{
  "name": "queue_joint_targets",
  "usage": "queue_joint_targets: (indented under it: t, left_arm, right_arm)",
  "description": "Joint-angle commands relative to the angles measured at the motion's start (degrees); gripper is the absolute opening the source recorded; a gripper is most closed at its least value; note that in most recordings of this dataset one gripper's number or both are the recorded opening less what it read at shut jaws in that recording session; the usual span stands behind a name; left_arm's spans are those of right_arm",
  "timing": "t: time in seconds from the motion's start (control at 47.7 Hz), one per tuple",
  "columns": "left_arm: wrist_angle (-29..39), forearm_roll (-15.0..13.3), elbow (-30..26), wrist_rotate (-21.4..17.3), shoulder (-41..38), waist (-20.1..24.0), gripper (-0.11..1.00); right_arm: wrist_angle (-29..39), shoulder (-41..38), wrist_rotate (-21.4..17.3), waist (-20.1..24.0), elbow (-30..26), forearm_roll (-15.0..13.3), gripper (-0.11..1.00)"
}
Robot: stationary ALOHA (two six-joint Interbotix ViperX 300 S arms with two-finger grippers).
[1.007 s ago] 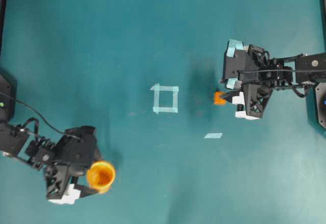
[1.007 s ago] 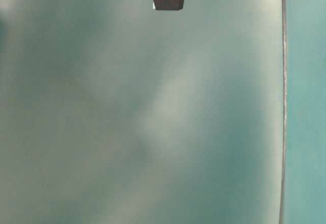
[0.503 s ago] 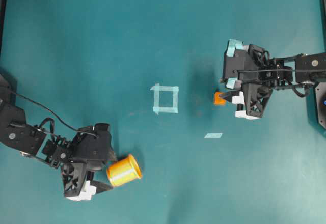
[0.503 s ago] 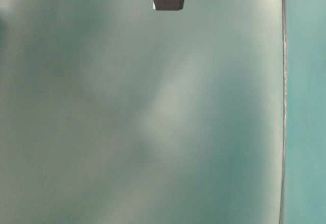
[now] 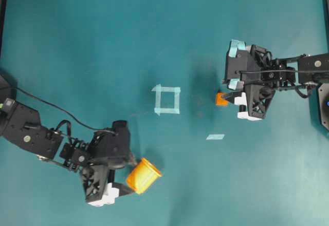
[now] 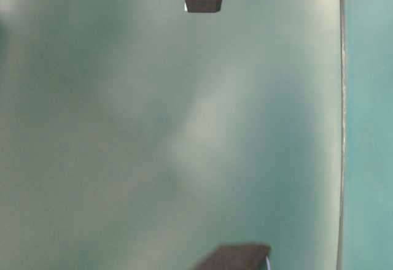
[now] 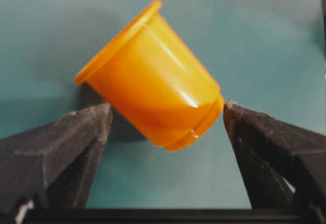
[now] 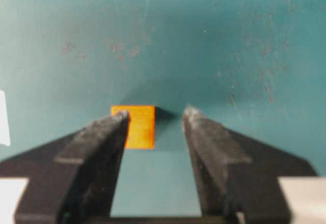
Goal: Hold the block with right arm and the cup with left arm, then put the block into the cup.
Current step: 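Carry the cup upright toward the center with the left gripper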
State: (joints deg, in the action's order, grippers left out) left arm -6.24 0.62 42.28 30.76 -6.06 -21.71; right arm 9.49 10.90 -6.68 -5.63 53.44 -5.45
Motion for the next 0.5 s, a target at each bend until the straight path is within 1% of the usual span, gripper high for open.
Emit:
queue_joint_targets:
  t: [0.0,0.084,0.105,0.189,0.336,0.419,0.482]
  left_arm:
    - [4.1,-0.1,-2.4,3.6,0.3,1.3,0.85]
    - [6.5,-0.1,-3.4,7.3,0.0,2.2,0.85]
    - [6.5,-0.1,-3.9,8.7,-0.1,2.6,0.85]
    - [6.5,-0.1,-5.2,12.0,-0.5,3.3,0.85]
    - [7.0,-0.1,-8.0,16.7,-1.4,4.0,0.85]
    - [8.5,-0.1,-9.8,19.9,-2.2,4.9,0.85]
    - [10.5,-0.1,-10.5,21.4,-2.6,5.8,0.85]
  right_arm:
    - [-0.1,0.5,-0.1,-0.1,-0.6,0.1,0.54]
    - [-0.1,0.5,-0.1,-0.1,-0.6,0.1,0.54]
    - [-0.1,0.5,-0.1,-0.1,-0.7,0.1,0.54]
    - [-0.1,0.5,-0.1,-0.1,-0.7,0.1,0.54]
    - [-0.1,0.5,-0.1,-0.1,-0.6,0.1,0.54]
    - [-0.1,0.5,-0.1,-0.1,-0.6,0.1,0.54]
    - [-0.1,0.5,-0.2,-0.1,-0.6,0.1,0.54]
